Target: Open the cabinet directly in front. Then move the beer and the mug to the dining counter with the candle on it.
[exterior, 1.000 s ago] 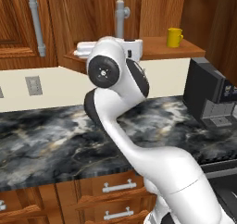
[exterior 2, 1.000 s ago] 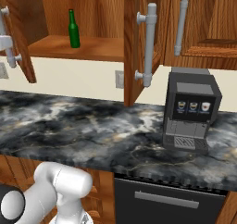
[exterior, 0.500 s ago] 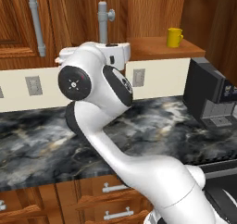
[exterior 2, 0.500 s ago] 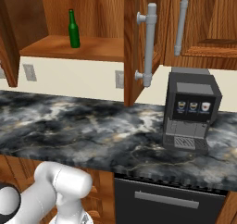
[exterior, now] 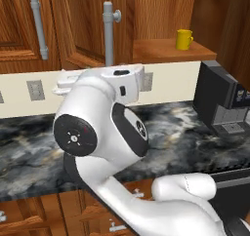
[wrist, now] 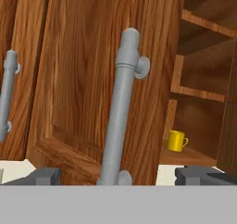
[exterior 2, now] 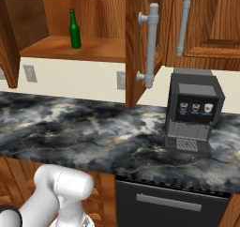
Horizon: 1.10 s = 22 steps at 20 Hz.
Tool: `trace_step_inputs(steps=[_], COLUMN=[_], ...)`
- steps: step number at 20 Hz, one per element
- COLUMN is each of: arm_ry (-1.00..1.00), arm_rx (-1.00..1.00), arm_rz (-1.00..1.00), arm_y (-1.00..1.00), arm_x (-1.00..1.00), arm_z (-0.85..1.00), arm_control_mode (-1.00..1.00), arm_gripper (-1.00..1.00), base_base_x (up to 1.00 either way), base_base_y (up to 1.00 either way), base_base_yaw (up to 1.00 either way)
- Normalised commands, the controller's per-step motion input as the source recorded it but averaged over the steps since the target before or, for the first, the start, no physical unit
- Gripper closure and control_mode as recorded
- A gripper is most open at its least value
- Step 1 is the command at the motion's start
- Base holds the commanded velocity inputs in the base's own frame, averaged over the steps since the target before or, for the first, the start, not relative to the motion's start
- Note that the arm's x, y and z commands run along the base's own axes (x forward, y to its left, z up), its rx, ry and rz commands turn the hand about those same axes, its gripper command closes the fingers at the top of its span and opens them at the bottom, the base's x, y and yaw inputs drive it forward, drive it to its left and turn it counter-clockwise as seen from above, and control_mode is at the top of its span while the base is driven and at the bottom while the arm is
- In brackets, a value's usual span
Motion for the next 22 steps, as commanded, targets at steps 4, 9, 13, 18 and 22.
trace_step_inputs(steps=[4,9,13,18,22], arm_ry=[0.00,0.00,0.00,0.00,0.00], arm_rx=[0.26,0.29,0.27,0.10,0.02], arm_rz=[0.15,0.27,0.28,0.35,0.26], arm_y=[-0.93,-1.00,-0.94,-0.62,-0.10], arm_x=[-0.39,-0.01,0.07,0.12,0.10], arm_z=[0.07,0.10,0.00,0.00,0.00], arm_control_mode=[-1.00,-1.00,-1.00,-1.00,-1.00], arm_gripper=[-1.00,-1.00,-1.00,-1.00,-1.00], base_base_x=[0.00,0.00,0.00,0.00,0.00], base_base_y=[0.00,0.00,0.00,0.00,0.00], base_base_yaw=[0.00,0.00,0.00,0.00,0.00])
